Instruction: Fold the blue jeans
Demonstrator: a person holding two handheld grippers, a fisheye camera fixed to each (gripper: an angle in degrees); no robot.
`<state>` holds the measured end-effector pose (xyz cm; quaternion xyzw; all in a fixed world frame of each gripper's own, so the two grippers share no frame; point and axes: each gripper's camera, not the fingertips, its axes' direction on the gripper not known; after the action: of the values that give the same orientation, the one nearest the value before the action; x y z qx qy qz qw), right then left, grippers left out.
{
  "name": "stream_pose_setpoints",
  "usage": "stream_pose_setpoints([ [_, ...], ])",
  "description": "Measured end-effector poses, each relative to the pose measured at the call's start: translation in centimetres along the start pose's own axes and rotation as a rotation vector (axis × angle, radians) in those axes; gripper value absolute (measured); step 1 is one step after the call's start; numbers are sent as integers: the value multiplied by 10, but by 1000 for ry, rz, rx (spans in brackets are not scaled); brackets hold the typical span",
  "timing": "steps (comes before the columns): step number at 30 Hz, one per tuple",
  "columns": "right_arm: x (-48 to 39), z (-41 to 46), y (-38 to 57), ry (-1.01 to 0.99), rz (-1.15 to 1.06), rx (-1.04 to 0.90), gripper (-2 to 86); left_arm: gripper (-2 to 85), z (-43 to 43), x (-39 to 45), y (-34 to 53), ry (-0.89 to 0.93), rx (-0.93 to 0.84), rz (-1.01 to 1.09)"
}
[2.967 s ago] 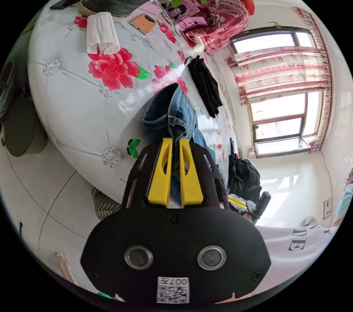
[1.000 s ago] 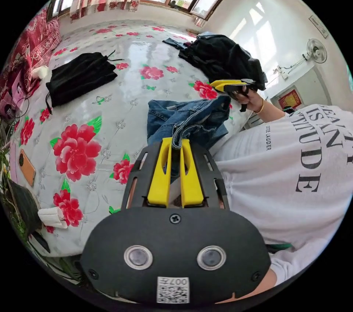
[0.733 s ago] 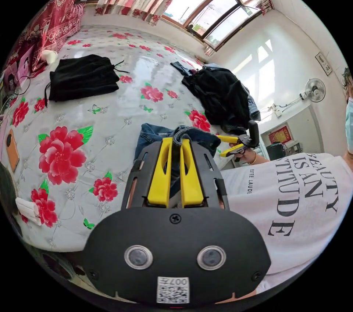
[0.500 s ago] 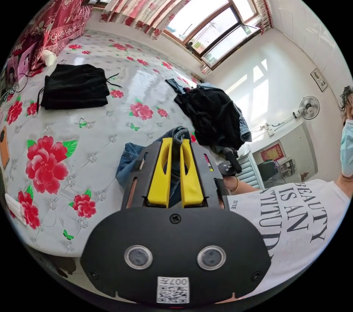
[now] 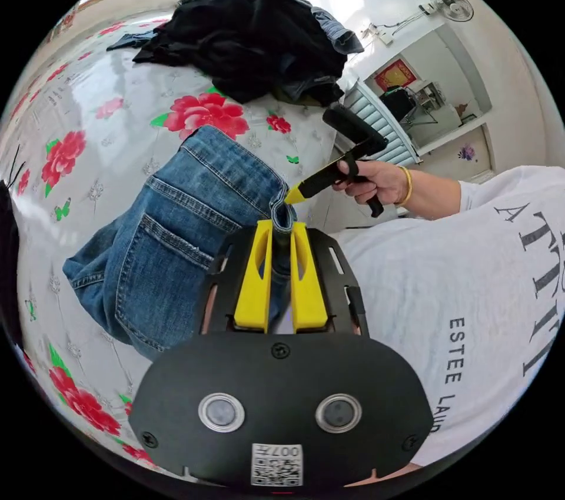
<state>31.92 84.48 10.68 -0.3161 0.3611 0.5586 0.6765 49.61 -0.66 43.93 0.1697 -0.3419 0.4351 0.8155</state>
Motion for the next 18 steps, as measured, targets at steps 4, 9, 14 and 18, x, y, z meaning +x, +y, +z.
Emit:
stream_pose_setpoints([
  [4, -27, -44, 6, 11, -122, 163, 110, 80, -7, 10, 12, -3, 5, 69],
  [9, -117, -20, -22, 152, -471, 199, 115, 72, -75, -14, 70, -49, 205, -29],
  [14, -126, 83, -62, 618, -568, -74, 113, 64, -118, -95, 151, -176, 279, -356],
  [18, -72, 67, -67, 580, -413, -89, 108, 62, -152, -148, 169, -309, 295, -438],
])
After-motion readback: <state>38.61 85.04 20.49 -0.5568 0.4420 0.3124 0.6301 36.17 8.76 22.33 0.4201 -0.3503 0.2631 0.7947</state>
